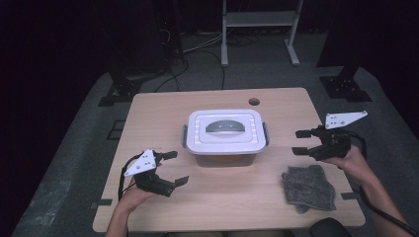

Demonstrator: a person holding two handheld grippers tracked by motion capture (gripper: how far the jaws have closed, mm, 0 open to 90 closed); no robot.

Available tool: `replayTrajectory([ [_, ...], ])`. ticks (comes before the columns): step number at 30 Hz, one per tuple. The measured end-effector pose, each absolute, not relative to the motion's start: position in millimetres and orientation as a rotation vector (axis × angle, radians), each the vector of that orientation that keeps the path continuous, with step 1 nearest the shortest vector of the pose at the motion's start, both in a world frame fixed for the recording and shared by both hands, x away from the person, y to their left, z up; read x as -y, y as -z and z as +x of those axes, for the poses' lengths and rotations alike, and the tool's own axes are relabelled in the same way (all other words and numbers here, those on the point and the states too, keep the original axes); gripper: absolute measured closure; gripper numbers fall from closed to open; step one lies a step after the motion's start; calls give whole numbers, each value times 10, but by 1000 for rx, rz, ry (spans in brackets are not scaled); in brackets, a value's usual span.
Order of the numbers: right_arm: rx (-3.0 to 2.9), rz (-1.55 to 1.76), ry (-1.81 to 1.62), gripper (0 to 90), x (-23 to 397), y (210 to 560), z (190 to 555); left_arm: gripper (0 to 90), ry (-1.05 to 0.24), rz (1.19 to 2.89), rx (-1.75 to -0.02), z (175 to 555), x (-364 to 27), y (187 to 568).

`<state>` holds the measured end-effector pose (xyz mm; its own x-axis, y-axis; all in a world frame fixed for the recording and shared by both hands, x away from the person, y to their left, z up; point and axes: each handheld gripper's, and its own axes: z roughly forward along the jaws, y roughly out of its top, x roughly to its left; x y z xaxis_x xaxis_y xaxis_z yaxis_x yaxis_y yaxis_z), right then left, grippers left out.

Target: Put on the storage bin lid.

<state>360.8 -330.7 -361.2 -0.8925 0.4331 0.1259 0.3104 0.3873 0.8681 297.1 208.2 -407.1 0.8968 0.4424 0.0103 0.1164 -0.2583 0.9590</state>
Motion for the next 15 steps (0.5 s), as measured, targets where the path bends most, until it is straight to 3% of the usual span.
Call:
replayTrajectory([
  [15,-2513,763,-1545,276,3434,3898,3502,71,-323,1831,-415,2972,-2064,4085],
])
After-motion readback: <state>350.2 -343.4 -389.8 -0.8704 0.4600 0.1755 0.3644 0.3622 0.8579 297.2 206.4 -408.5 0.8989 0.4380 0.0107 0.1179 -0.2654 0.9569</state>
